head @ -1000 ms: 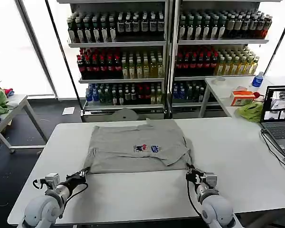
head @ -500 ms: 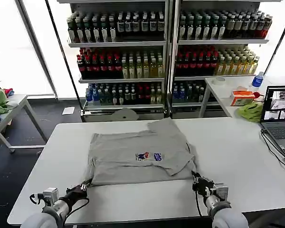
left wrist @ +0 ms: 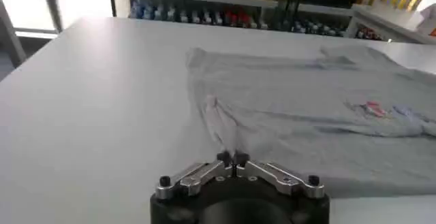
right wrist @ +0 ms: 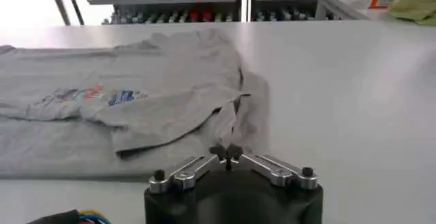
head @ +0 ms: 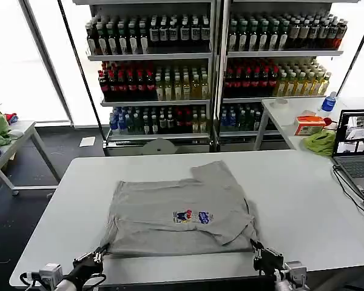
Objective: Fold and organize the clothes.
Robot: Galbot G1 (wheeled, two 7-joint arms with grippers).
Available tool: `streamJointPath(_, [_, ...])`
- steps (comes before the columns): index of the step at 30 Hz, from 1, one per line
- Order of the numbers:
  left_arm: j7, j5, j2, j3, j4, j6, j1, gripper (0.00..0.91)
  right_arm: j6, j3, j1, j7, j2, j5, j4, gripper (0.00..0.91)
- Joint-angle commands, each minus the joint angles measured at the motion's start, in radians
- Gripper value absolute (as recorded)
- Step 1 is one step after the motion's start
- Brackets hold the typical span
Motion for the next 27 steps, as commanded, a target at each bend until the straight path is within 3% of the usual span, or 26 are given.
streamJointPath(1, [0.044, 0.095, -0.031, -0.068, -0.073, -0.001, 0.107, 0.010, -0.008, 0.010, -0.074, -0.005, 0.001, -0.030, 0.049, 0.191])
streamJointPath(2, [0.049, 0.103, -0.031, -0.069, -0.074, 0.000, 0.114, 0.010, -0.008, 0.010, -0.070, 0.000, 0.006, -0.033, 0.048, 0.584])
streamJointPath(3, [0.053, 0.108, -0.032, -0.073, -0.076, 0.000, 0.121, 0.010, -0.009, 0.011, -0.064, -0.002, 0.006, -0.033, 0.046, 0.907])
streamJointPath(4, [0.060, 0.111, -0.033, -0.079, -0.078, 0.000, 0.127, 0.131, -0.009, 0.011, -0.062, -0.003, 0.005, -0.032, 0.046, 0.907])
streamJointPath(7, [0.097, 0.126, -0.034, -0.090, -0.087, -0.001, 0.143, 0.907, -0.004, 0.020, -0.065, -0.004, 0.001, -0.025, 0.053, 0.907])
streamJointPath(20, [0.129, 0.104, 0.011, -0.164, -0.091, 0.000, 0.115, 0.907, 0.002, 0.105, 0.045, -0.033, -0.042, 0.102, 0.094, 0.907])
streamJointPath(27, [0.149, 0.035, 0.059, -0.214, -0.013, 0.000, -0.064, 0.907, -0.092, 0.046, 0.425, -0.102, -0.091, 0.189, -0.065, 0.907])
